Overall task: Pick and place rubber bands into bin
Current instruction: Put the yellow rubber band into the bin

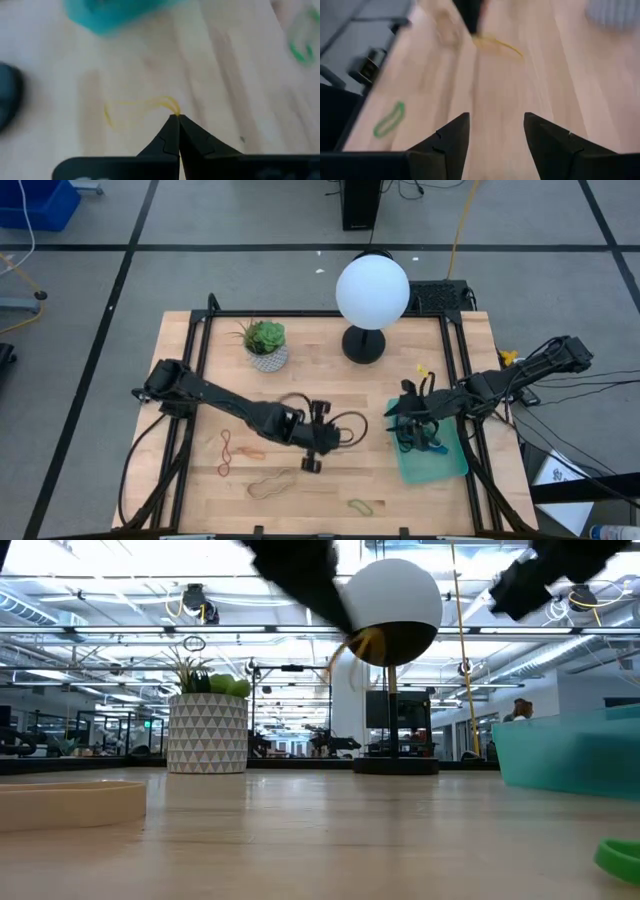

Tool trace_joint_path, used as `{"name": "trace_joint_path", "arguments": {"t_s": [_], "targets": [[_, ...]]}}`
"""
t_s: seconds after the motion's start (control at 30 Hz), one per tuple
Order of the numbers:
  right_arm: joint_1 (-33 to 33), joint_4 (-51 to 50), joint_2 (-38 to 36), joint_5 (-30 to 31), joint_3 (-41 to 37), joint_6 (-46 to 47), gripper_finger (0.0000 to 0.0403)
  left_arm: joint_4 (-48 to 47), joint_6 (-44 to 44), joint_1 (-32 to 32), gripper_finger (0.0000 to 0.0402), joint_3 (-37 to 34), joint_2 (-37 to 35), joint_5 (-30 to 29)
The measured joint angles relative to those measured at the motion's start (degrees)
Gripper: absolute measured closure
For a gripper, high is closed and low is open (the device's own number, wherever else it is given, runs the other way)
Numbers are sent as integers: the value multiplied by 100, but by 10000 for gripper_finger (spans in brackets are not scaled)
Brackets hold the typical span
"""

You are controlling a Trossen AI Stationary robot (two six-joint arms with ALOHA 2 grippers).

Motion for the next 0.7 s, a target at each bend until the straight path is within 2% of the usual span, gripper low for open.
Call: {"name": "trace_joint_path", "arguments": {"t_s": [0.1, 0.27, 0.43, 0.7], "targets": [[0, 629, 25, -6, -2, -693, 221, 532, 384, 128, 400, 2, -106, -200], [0, 1257, 220, 9, -2, -1649, 226, 1094, 970, 293, 399, 2, -84, -207], [0, 1629, 646, 45, -4, -2468, 227, 1393, 1051, 471, 398, 2, -86, -211], [0, 2350, 1443, 886, -4, -3257, 232, 1559, 1226, 613, 399, 6, -88, -201]]}}
